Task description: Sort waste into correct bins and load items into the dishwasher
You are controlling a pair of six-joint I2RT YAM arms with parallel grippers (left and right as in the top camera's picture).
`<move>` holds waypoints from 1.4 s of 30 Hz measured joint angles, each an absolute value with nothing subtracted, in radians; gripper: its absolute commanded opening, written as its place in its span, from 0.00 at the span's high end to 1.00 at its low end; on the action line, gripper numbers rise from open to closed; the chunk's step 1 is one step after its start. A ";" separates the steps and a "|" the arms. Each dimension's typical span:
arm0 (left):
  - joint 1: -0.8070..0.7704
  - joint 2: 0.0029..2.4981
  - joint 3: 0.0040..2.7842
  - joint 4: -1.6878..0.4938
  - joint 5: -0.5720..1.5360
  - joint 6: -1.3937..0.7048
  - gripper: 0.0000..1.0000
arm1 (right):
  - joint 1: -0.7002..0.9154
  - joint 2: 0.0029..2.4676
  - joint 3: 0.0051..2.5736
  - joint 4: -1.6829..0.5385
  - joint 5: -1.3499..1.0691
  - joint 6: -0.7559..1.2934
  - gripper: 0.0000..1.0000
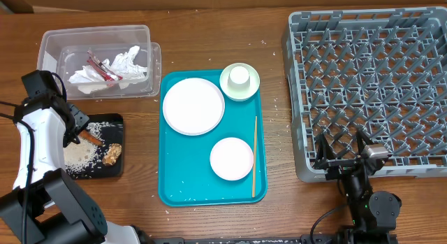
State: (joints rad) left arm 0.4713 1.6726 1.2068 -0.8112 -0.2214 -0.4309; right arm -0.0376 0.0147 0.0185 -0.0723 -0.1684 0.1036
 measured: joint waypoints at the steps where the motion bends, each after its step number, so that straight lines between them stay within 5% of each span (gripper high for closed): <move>1: 0.471 1.673 1.207 -0.813 -0.220 -0.431 0.62 | -0.038 0.015 0.019 -0.072 -0.168 0.104 0.00; 9: 0.471 1.673 1.245 -0.889 -0.088 -0.405 0.62 | -0.038 0.015 0.019 -0.072 -0.168 0.104 0.00; 18: 0.398 1.576 1.372 -0.926 0.222 -0.261 0.48 | -0.038 0.015 0.019 -0.072 -0.168 0.104 0.00; 21: 0.312 1.512 1.381 -0.921 0.267 -0.233 0.31 | -0.038 0.015 0.019 -0.072 -0.168 0.104 0.00; 23: 0.244 1.488 1.385 -0.919 0.285 -0.210 0.03 | -0.038 0.015 0.019 -0.073 -0.168 0.104 0.00; 24: 0.204 1.483 1.387 -0.917 0.293 -0.198 0.00 | -0.038 0.015 0.019 -0.072 -0.168 0.103 0.00; 42: -0.219 1.674 1.388 -0.833 0.318 -0.172 0.00 | -0.038 0.015 0.019 -0.072 -0.168 0.104 0.00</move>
